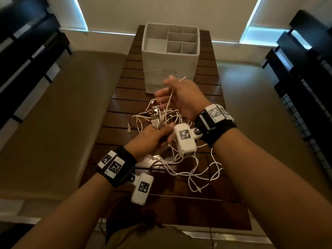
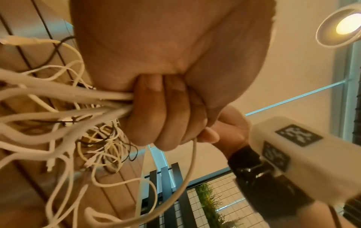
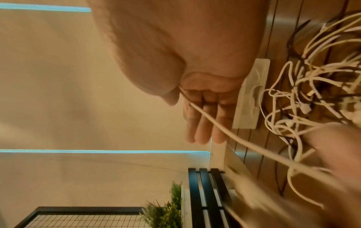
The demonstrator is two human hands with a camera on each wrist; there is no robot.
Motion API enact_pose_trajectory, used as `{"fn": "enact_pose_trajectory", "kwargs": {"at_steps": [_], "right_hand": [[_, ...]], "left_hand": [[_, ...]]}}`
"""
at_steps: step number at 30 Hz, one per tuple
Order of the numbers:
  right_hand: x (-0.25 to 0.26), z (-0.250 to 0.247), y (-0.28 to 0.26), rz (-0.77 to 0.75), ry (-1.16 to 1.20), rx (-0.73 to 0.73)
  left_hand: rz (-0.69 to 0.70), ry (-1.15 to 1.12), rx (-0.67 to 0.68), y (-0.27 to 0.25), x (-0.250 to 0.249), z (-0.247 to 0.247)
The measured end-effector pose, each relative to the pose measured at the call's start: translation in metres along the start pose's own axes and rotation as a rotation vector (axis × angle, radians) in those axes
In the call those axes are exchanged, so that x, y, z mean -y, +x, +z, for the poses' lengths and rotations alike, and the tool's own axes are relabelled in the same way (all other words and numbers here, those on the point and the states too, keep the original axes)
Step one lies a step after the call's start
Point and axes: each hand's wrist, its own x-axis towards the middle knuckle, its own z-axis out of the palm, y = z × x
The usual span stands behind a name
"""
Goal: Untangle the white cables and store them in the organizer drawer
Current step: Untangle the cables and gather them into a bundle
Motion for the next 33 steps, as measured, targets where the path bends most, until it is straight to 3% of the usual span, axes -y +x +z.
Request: {"fn": "enact_pose_trajectory", "kwargs": {"at_steps": [3, 6, 11, 13, 17, 21, 28, 33], "right_hand": [[0.015, -0.009, 0.001, -0.059, 0.041, -0.050], [0.011, -0.012, -0.004, -0.078, -0.101, -0.076], [-0.027, -0.007, -0.022, -0.182, -0.479, -0.047], [-0.046, -0.006, -0.032, -0.248, -0.581, -0.020], [-0.073, 0.001, -0.054, -0.290, -0.791, 0.080], [-0.081, 0.007, -0.067, -0.263, -0.877, 0.093], [-0.095, 0.015, -0.068, -0.368, -0.984, 0.004], [-0.090, 0.016, -0.071, -0.388, -1.034, 0.062]], "left_hand": [[-0.088, 0.003, 0.044, -0.005, 0.018, -0.006], [-0.108, 0.018, 0.061, -0.007, 0.025, -0.009], [0.093, -0.182, -0.259, -0.003, 0.000, -0.021], [0.184, -0.182, -0.316, 0.002, -0.018, -0.023], [0.302, -0.119, -0.347, 0.009, -0.044, -0.017], [0.341, 0.056, -0.373, 0.011, -0.046, -0.011], [0.356, 0.109, -0.408, 0.011, -0.041, -0.009], [0.312, 0.140, -0.416, 0.005, -0.040, -0.014]]}}
